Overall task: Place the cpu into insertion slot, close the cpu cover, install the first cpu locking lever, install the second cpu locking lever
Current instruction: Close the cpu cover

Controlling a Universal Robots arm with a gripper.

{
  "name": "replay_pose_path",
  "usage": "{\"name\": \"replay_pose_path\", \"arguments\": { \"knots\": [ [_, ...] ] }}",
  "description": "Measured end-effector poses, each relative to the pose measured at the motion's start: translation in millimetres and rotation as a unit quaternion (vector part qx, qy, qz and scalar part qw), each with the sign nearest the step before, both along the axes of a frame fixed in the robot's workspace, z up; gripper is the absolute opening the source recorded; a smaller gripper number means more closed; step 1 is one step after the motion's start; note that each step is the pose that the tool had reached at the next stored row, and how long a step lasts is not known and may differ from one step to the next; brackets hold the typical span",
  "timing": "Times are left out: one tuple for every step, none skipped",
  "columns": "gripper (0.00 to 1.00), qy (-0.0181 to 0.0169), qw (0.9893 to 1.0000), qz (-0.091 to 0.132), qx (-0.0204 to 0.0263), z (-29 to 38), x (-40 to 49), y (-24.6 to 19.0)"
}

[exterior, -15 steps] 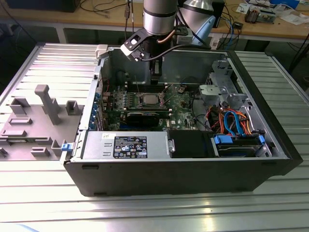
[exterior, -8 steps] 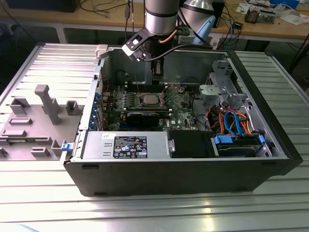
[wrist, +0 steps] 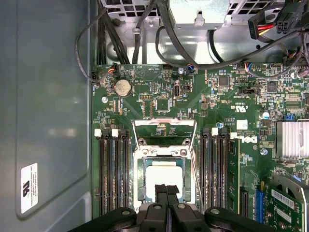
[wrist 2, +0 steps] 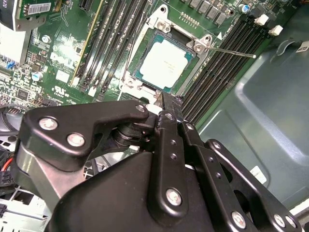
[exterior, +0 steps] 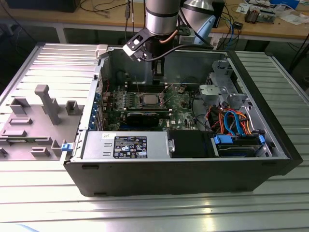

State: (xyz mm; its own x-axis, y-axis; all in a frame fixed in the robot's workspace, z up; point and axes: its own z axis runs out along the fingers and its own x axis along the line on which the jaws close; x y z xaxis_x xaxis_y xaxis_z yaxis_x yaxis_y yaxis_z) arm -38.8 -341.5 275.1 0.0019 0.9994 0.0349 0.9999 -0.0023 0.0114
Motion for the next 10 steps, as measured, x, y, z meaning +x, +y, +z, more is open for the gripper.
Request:
{"name": "replay_pose_path", "arguments": {
  "knots": [
    [0.11, 0.0, 1.0, 0.0, 0.0, 0.0, 0.2, 0.0],
    [0.11, 0.0, 1.0, 0.0, 0.0, 0.0, 0.8, 0.0],
    [0.11, 0.0, 1.0, 0.0, 0.0, 0.0, 1.8, 0.0],
    [0.11, 0.0, 1.0, 0.0, 0.0, 0.0, 2.7, 0.0],
    [0.11, 0.0, 1.0, 0.0, 0.0, 0.0, 2.7, 0.0],
    [0.11, 0.0, 1.0, 0.0, 0.0, 0.0, 2.7, 0.0],
    [0.11, 0.0001, 1.0, 0.0, 0.0, 0.3, 2.7, 0.0],
    [0.11, 0.0002, 1.0, 0.0, 0.0, 1.3, 2.8, 0.0],
    [0.11, 0.0002, 1.0, 0.0, -0.0001, 2.2, 2.8, 0.0],
    [0.11, 0.0002, 1.0, 0.0, 0.0, 2.3, 2.8, 0.0]
  ]
}}
